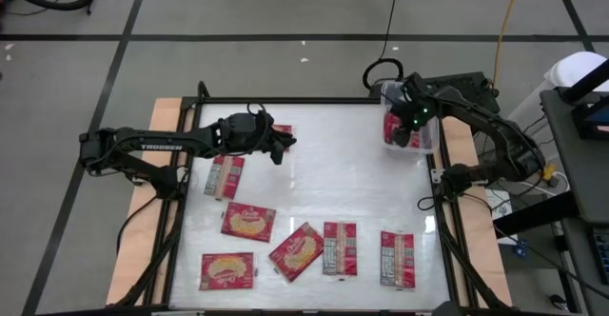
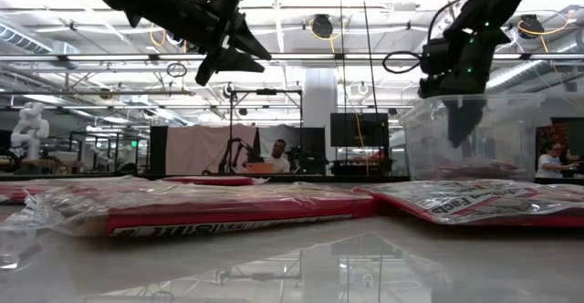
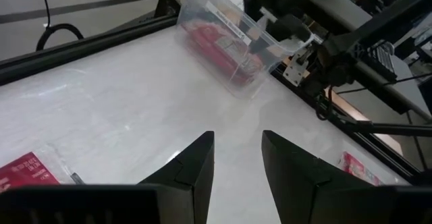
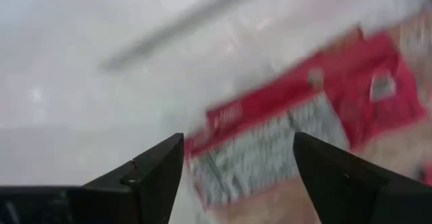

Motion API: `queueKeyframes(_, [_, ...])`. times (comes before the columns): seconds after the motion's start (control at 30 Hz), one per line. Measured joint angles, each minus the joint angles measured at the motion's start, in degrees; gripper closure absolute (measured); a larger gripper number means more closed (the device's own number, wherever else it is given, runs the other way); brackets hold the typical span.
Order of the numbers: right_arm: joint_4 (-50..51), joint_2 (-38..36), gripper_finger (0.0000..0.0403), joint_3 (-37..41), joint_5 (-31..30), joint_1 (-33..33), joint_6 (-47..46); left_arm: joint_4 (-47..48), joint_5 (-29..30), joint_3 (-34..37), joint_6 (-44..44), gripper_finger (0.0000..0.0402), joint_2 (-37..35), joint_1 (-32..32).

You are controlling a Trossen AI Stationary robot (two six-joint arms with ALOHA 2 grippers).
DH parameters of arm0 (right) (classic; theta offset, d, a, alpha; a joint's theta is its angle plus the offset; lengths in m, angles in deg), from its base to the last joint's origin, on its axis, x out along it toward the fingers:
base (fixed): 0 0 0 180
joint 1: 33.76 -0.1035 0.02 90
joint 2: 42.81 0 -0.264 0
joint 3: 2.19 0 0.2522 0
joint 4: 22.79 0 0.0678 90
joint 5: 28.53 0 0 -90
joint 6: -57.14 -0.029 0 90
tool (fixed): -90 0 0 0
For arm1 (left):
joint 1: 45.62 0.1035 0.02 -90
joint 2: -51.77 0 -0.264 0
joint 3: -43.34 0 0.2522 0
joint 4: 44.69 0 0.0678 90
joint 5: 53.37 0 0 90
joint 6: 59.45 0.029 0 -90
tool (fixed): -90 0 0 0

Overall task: Sort popcorn bags into baskets
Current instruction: Put the red popcorn bag into the transparent container

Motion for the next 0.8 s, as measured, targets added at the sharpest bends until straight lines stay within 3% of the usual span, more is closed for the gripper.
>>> queueKeyframes(0.2, [2.8, 1.6, 0.0139, 0.0, -3.8, -0.2, -8.7, 1.1, 0.0, 0.0, 0.7, 0.0275, 0.0, 0.0])
queueKeyframes(0.37, [-4.8, 4.2, 0.0126, 0.0, -4.8, -0.8, -13.7, 1.4, 0.0, 0.0, 1.0, 0.0275, 0.0, 0.2])
queueKeyframes(0.57, [-7.8, 10.0, 0.0122, 0.1, -10.4, -1.2, -15.7, 1.4, 0.0, 0.0, 0.8, 0.0275, 0.0, 0.7])
queueKeyframes(0.8, [-8.8, 14.1, 0.0142, -0.2, -11.2, -2.0, -14.5, 1.4, 0.0, 0.0, 0.8, 0.0275, 0.0, 0.7])
